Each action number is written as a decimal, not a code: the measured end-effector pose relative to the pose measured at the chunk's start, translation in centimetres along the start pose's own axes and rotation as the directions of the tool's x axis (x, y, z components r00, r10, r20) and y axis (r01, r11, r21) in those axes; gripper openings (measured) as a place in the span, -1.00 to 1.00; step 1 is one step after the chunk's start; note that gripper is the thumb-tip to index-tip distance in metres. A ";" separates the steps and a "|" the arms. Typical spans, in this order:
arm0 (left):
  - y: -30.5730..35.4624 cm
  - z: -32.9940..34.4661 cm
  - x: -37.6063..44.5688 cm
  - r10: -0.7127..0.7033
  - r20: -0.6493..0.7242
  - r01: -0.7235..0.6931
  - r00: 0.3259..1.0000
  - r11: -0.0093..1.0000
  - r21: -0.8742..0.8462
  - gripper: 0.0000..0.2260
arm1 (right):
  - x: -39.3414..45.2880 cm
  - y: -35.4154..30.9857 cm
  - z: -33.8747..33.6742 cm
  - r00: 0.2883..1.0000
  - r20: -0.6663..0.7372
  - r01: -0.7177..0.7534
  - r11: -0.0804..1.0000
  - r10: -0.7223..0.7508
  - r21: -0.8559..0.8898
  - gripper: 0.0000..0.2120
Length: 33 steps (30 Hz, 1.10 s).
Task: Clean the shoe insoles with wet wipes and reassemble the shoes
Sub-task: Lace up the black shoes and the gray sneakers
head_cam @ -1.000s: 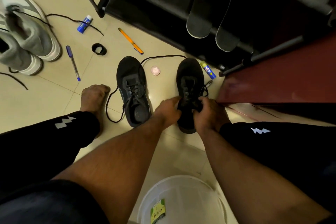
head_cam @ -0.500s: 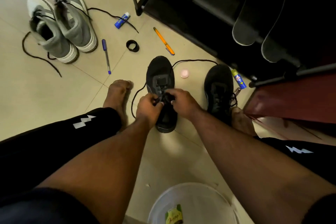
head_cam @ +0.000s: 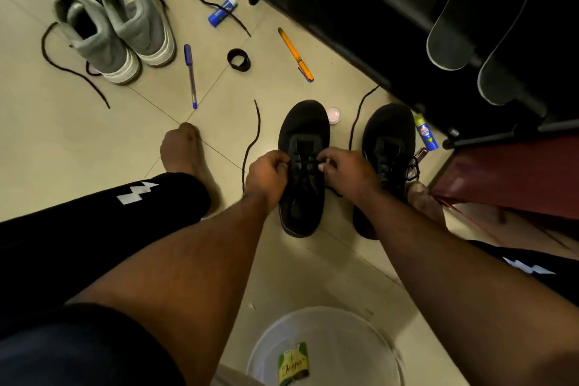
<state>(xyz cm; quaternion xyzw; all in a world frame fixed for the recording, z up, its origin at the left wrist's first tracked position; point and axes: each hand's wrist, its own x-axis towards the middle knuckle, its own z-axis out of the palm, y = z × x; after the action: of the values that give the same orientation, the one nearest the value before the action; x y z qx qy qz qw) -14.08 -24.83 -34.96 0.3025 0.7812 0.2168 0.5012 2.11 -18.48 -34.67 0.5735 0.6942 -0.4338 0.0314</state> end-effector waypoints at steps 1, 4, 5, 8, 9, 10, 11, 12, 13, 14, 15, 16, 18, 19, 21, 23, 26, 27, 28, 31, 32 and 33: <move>-0.1 -0.2 0.7 0.052 0.031 -0.054 0.998 0.995 0.079 -0.83 | 0.8 -0.2 0.1 0.998 0.016 0.061 0.995 -0.060 -0.073 -0.83; -0.1 -0.6 2.2 0.164 0.143 -0.198 0.976 0.943 0.266 -0.86 | 2.7 -0.9 0.4 0.961 0.184 0.252 0.923 -0.204 -0.291 -0.83; -0.1 -0.6 2.7 0.183 0.177 -0.232 0.967 0.922 0.310 -0.88 | 3.1 -1.0 0.4 0.949 0.226 0.289 0.894 -0.220 -0.343 -0.84; 0.1 -0.3 4.0 0.226 0.258 -0.318 0.939 0.857 0.407 -0.92 | 3.7 -0.9 0.5 0.933 0.281 0.326 0.855 -0.223 -0.404 -0.84; 0.1 -0.2 4.4 0.233 0.281 -0.338 0.931 0.841 0.423 -0.93 | 3.8 -0.9 0.6 0.932 0.289 0.327 0.851 -0.218 -0.412 -0.83; 0.3 0.0 4.7 0.237 0.306 -0.360 0.922 0.818 0.450 -0.94 | 3.8 -0.7 0.8 0.933 0.293 0.323 0.851 -0.211 -0.415 -0.82; 0.5 0.3 5.1 0.242 0.333 -0.385 0.911 0.788 0.480 -0.95 | 3.8 -0.6 0.9 0.935 0.287 0.315 0.855 -0.206 -0.413 -0.81; 0.8 0.5 5.4 0.234 0.362 -0.402 0.902 0.760 0.511 -0.95 | 3.7 -0.3 1.1 0.939 0.274 0.307 0.864 -0.206 -0.399 -0.81; 0.9 0.7 5.6 0.230 0.381 -0.415 0.896 0.740 0.530 -0.95 | 3.7 0.2 1.2 0.944 0.254 0.294 0.880 -0.208 -0.373 -0.82; 1.1 0.9 5.6 0.224 0.388 -0.416 0.894 0.739 0.530 -0.91 | 3.5 0.7 1.3 0.952 0.228 0.272 0.903 -0.202 -0.333 -0.83; 1.0 1.1 5.7 0.230 0.381 -0.410 0.896 0.758 0.507 -0.85 | 3.4 1.3 1.4 0.961 0.201 0.241 0.928 -0.188 -0.285 -0.85; 1.0 1.2 5.5 0.223 0.360 -0.381 0.906 0.798 0.466 -0.81 | 3.3 1.7 1.6 0.969 0.177 0.211 0.947 -0.171 -0.241 -0.85; 0.5 1.4 5.1 0.212 0.299 -0.315 0.930 0.879 0.357 -0.78 | 3.0 2.0 1.7 0.980 0.132 0.170 0.967 -0.146 -0.190 -0.87; 0.1 1.3 4.9 0.225 0.277 -0.308 0.934 0.900 0.308 -0.78 | 2.9 1.9 1.6 0.981 0.110 0.173 0.971 -0.157 -0.163 -0.89; -0.4 0.8 4.5 0.249 0.309 -0.331 0.918 0.910 0.250 -0.85 | 2.8 1.7 1.1 0.975 0.098 0.208 0.971 -0.197 -0.116 -0.90; -1.0 0.1 4.4 0.302 0.404 -0.423 0.863 0.870 0.254 -0.92 | 2.5 1.8 0.4 0.950 0.158 0.291 0.947 -0.269 -0.137 -0.89; -1.5 -0.2 4.4 0.310 0.454 -0.482 0.835 0.811 0.332 -0.91 | 2.0 2.2 0.1 0.920 0.226 0.372 0.896 -0.320 -0.242 -0.87; -1.4 0.0 4.5 0.327 0.447 -0.500 0.833 0.791 0.353 -0.92 | 1.9 2.1 0.3 0.919 0.221 0.380 0.881 -0.326 -0.281 -0.86; -1.1 0.1 4.5 0.324 0.444 -0.504 0.835 0.773 0.385 -0.93 | 1.8 2.0 0.4 0.927 0.207 0.365 0.878 -0.313 -0.310 -0.85; -0.9 0.6 4.7 0.347 0.450 -0.552 0.823 0.680 0.483 -0.94 | 1.8 1.8 1.0 0.937 0.203 0.342 0.872 -0.285 -0.352 -0.86; -0.8 0.5 4.4 0.350 0.447 -0.556 0.823 0.659 0.507 -0.92 | 1.5 1.6 1.3 0.936 0.184 0.345 0.881 -0.299 -0.324 -0.87; -1.1 0.6 4.4 0.376 0.434 -0.568 0.818 0.642 0.514 -0.90 | 1.4 1.4 1.4 0.934 0.169 0.355 0.882 -0.316 -0.310 -0.87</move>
<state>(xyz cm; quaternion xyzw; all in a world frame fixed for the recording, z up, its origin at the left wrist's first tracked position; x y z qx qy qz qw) -15.19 -22.51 -38.79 0.6739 0.6177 0.0243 0.4047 2.15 -18.31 -37.05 0.4053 0.8436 -0.3398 0.0923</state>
